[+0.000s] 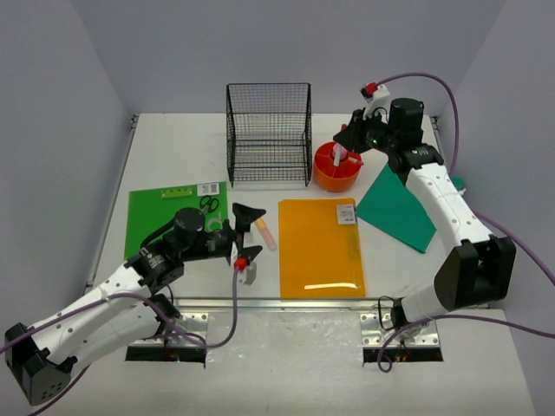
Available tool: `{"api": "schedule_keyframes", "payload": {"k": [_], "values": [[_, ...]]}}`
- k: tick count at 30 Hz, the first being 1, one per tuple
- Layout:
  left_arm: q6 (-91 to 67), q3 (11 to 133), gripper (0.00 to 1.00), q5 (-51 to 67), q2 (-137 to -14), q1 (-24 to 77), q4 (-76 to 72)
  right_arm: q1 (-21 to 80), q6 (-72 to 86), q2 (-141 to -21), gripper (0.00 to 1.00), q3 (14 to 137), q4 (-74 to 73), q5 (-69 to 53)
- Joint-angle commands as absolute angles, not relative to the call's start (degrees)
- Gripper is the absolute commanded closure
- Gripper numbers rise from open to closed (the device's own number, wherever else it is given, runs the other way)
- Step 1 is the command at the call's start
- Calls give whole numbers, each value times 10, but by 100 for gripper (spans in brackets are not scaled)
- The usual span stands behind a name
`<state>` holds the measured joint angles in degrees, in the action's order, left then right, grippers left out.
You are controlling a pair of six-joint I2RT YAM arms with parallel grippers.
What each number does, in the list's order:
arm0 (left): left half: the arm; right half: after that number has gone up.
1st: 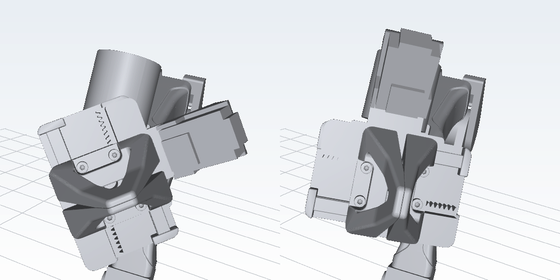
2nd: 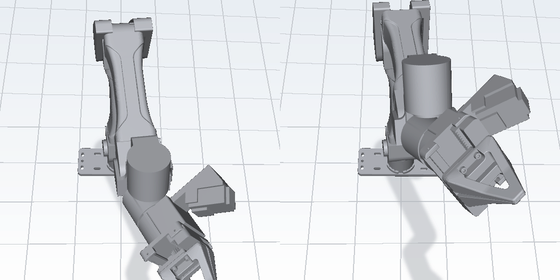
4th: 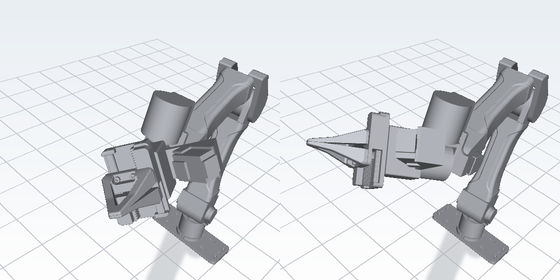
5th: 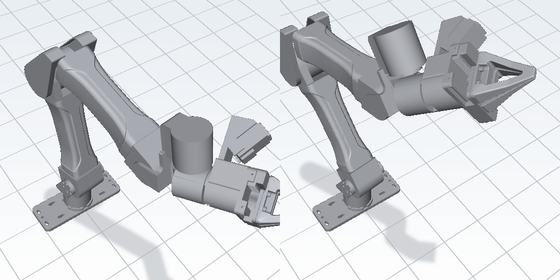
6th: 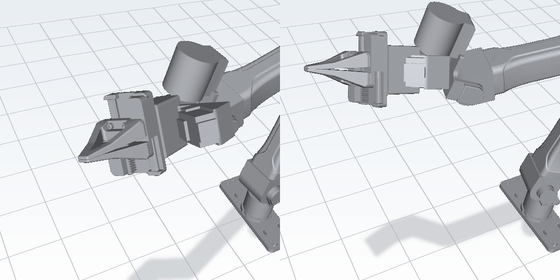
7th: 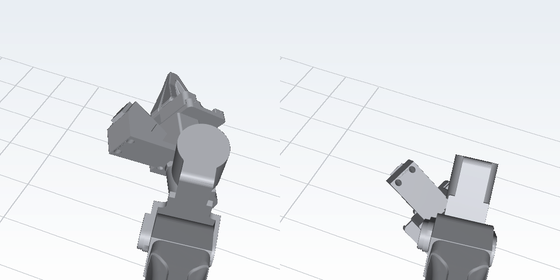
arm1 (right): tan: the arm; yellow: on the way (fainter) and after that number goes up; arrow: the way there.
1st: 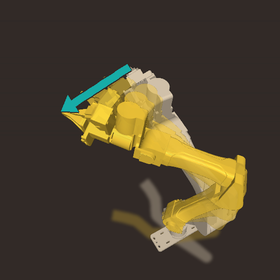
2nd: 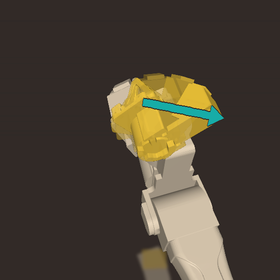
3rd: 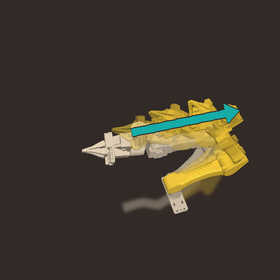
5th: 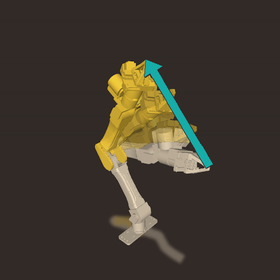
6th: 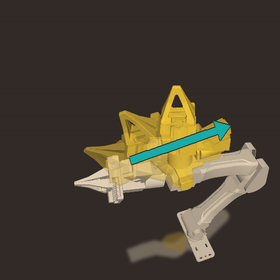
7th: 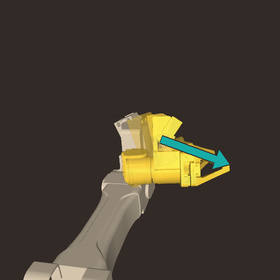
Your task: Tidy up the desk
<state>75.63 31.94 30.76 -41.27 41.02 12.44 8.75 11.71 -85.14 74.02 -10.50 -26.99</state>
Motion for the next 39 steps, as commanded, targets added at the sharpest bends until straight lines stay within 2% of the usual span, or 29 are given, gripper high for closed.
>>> {"api": "schedule_keyframes", "payload": {"k": [1, 6, 14, 28, 39], "values": [[370, 460, 0, 192, -512, 415, 79, 87, 76, -880, 100, 718, -17, -68], [230, 498, 0, 184, -555, 414, 84, 86, 70, -896, 100, 705, 49, 30], [190, 495, 0, 159, -576, 414, 69, 83, 65, -913, 100, 657, 148, 117], [181, 505, 0, 134, -605, 402, 61, 78, 145, -980, 100, 642, 243, 89], [175, 510, 0, 126, -625, 384, 55, 78, 148, -1008, 100, 614, 342, 61]]}}
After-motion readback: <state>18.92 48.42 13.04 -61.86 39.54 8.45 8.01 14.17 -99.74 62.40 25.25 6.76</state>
